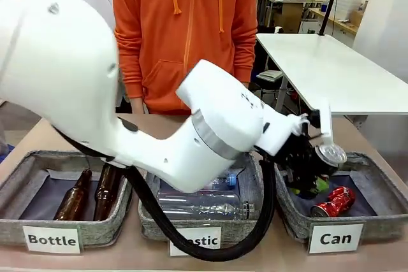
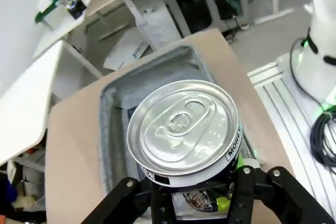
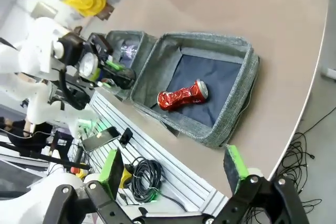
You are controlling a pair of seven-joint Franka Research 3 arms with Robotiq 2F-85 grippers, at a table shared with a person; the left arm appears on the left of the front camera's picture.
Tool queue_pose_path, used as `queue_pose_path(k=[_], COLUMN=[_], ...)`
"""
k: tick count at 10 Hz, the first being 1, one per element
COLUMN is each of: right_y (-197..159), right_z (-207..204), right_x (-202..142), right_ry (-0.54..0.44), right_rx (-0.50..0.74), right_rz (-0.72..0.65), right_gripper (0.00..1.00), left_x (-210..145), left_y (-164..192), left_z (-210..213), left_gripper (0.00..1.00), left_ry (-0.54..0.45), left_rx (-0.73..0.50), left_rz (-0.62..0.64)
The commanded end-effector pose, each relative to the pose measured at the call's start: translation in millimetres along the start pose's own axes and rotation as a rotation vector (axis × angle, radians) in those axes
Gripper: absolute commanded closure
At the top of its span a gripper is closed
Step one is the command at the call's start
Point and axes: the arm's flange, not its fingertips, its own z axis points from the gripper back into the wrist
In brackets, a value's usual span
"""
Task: Sort the can waste into the basket.
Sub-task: Pick up the can waste from the table and place it in the right Fabric basket.
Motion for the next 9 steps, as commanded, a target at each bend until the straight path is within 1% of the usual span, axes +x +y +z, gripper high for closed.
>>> queue_pose_path(k=[1,2,3,4,6,7,9], right_y=[3,3,3,3,3,3,3], right_z=[0,0,0,0,0,0,0], right_x=[3,3,3,3,3,3,3], right_ry=[-0.025,-0.025,-0.025,-0.025,-0.025,-0.025,-0.025], right_rx=[0.015,0.015,0.015,0.015,0.015,0.015,0.015], right_rz=[-0.006,-0.006,-0.006,-0.006,-0.006,-0.006,-0.006], right_gripper=[0.0,0.0,0.0,0.0,0.0,0.0,0.0], left_x=[4,5,9,17,34,39,35], left_y=[15,16,19,23,31,30,26], left_z=[-17,-28,-36,-43,-54,-61,-72], left_gripper=[0.56,0.56,0.56,0.56,0.56,0.56,0.56], left_ry=[0.07,0.099,0.104,0.116,0.192,0.221,0.26], left_rx=[0.036,0.048,0.055,0.021,0.012,0.002,0.032], left_rz=[-0.065,-0.133,-0.155,-0.142,-0.133,-0.165,-0.19])
